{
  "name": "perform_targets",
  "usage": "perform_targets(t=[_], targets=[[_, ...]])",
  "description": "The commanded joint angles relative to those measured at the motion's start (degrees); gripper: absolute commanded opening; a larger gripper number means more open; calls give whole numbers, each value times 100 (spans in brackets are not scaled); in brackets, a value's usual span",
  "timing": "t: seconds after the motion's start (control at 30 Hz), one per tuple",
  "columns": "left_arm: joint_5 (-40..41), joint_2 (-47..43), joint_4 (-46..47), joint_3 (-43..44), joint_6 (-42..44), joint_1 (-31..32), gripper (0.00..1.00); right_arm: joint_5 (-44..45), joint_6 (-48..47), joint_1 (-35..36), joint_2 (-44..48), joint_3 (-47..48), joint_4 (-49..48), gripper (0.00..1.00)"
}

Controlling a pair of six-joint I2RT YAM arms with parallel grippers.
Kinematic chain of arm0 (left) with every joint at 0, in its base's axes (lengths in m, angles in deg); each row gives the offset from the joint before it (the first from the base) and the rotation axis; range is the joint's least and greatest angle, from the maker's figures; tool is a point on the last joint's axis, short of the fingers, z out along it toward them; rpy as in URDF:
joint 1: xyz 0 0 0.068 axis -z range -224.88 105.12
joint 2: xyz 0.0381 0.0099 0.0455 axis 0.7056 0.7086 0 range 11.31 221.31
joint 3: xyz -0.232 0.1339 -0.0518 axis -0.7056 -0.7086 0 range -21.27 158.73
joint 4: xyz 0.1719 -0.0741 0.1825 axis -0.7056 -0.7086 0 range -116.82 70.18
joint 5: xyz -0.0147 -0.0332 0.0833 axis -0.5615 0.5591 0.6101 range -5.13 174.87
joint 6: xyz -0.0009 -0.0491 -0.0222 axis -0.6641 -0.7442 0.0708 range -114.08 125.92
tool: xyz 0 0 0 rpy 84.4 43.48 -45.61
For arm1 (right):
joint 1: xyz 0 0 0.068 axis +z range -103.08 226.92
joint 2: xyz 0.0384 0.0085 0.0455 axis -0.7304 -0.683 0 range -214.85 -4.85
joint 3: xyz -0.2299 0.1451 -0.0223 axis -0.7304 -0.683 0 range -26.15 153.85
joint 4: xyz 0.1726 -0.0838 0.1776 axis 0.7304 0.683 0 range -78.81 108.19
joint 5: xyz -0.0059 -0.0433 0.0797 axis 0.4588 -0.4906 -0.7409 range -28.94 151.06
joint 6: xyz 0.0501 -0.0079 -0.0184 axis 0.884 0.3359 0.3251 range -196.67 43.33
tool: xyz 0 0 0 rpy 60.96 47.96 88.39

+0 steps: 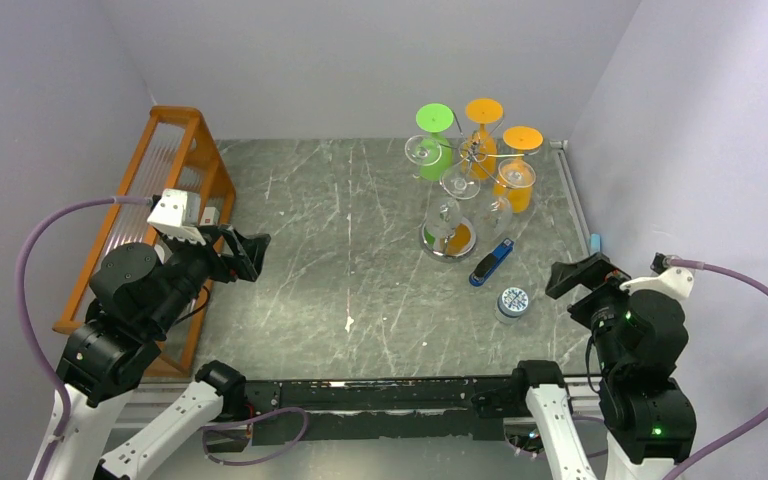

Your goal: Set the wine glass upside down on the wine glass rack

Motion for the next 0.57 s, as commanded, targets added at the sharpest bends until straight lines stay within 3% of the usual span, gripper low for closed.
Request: perform_targets(t=[0.0, 0.53], targets=[[-128, -68, 139, -76, -32, 10, 96, -221, -17, -21, 156, -56, -231, 100], [-166, -65, 183, -113, -73, 6, 97, -141, -124, -26, 70, 118, -155, 100]])
